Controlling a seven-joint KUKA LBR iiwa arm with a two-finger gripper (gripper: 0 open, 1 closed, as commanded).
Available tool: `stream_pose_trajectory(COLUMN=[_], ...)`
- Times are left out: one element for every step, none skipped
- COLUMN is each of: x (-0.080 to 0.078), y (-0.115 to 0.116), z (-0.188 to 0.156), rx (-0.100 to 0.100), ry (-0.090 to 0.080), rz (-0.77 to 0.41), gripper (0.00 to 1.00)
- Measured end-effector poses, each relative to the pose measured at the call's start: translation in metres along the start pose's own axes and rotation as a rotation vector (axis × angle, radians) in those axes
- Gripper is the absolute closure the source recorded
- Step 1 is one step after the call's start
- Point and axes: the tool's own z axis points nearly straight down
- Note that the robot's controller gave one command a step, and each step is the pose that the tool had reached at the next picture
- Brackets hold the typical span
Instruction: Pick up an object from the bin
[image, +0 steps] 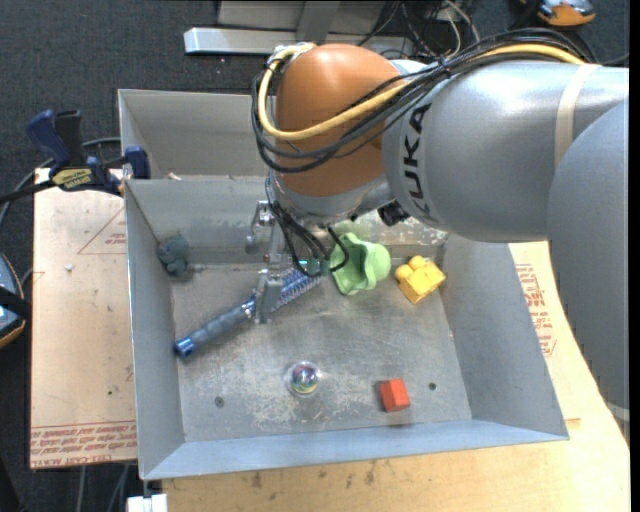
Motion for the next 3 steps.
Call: stream_pose_trajectory(x=[0.007, 0.007, -0.021], y=[-0.033, -0.032, -0.035], z=[0.156, 0.152, -0.003], rx=[-0.004, -0.005, -0.001], ry=[-0.015, -0.015, -0.018], rz=[-0.053, -0.054, -0.139], gripper=[0.00, 1.00, 1.00])
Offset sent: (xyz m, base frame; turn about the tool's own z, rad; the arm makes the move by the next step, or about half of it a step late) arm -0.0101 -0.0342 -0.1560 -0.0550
